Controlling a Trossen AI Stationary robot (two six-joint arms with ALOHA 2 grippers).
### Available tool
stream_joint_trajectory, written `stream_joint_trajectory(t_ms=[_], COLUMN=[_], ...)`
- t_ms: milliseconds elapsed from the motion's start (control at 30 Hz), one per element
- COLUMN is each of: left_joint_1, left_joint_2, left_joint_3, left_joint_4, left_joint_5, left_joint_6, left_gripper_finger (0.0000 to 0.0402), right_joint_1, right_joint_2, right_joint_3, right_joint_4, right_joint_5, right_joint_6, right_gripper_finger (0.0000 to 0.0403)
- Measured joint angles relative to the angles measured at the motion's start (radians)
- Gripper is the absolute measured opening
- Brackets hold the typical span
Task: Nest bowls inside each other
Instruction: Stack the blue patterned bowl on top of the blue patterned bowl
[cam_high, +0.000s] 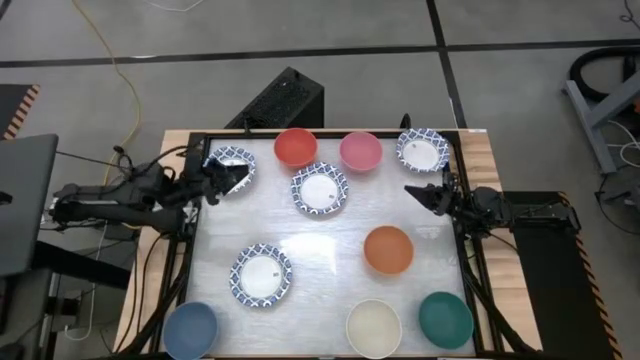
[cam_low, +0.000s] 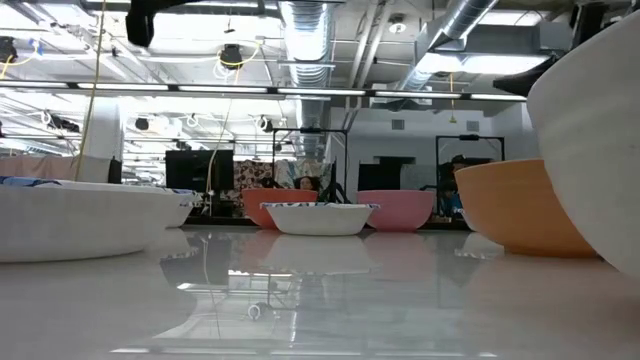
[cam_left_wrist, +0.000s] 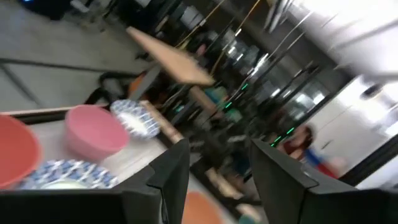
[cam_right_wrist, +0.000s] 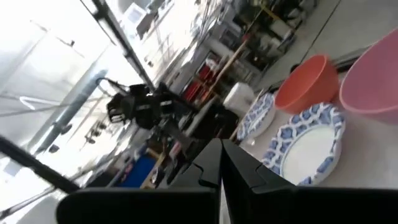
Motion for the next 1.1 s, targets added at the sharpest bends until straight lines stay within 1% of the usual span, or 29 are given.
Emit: stream_joint_trajectory(t_ms=[100,167,233,333,400,500,567,667,767,867,967,1100], left_joint_1=[0.000,0.000,0.000,0.000,0.000,0.000,0.000,0.000,0.000,0.000,0.000,0.000], left_joint_2=[0.056,0.091,0.122,0.158,0.173,0.181,0.179,0.177,0.179,0.189,0.207,0.253], left_joint_3=[0.135,0.219,0.287,0.356,0.383,0.398,0.399,0.399,0.399,0.399,0.399,0.399], left_joint_4=[-0.193,-0.304,-0.382,-0.420,-0.425,-0.427,-0.439,-0.468,-0.502,-0.544,-0.579,-0.646], left_joint_5=[-0.035,-0.061,-0.072,-0.070,-0.069,-0.066,-0.059,-0.058,-0.057,-0.041,-0.019,0.019], left_joint_6=[0.035,0.054,0.083,0.128,0.147,0.153,0.134,0.088,0.057,0.042,0.027,-0.007], left_gripper_finger=[0.0155,0.0155,0.0155,0.0155,0.0155,0.0155,0.0155,0.0155,0.0155,0.0155,0.0155,0.0155], right_joint_1=[-0.007,-0.019,-0.030,-0.039,-0.039,-0.039,-0.039,-0.039,-0.039,-0.039,-0.039,-0.039], right_joint_2=[0.000,0.000,-0.001,0.000,0.000,0.006,0.012,0.041,0.097,0.183,0.284,0.404], right_joint_3=[0.000,0.001,0.017,0.070,0.123,0.209,0.283,0.409,0.538,0.643,0.716,0.781], right_joint_4=[0.010,0.064,0.091,0.131,0.146,0.121,0.059,-0.133,-0.382,-0.570,-0.649,-0.695], right_joint_5=[0.049,0.050,0.047,0.017,-0.008,-0.011,-0.005,0.034,0.071,0.080,0.080,0.080], right_joint_6=[-0.025,-0.030,-0.034,-0.114,-0.226,-0.406,-0.505,-0.597,-0.632,-0.628,-0.612,-0.635], right_gripper_finger=[0.0033,0.0033,0.0033,0.0033,0.0033,0.0033,0.0033,0.0029,0.0024,0.0023,0.0027,0.0034])
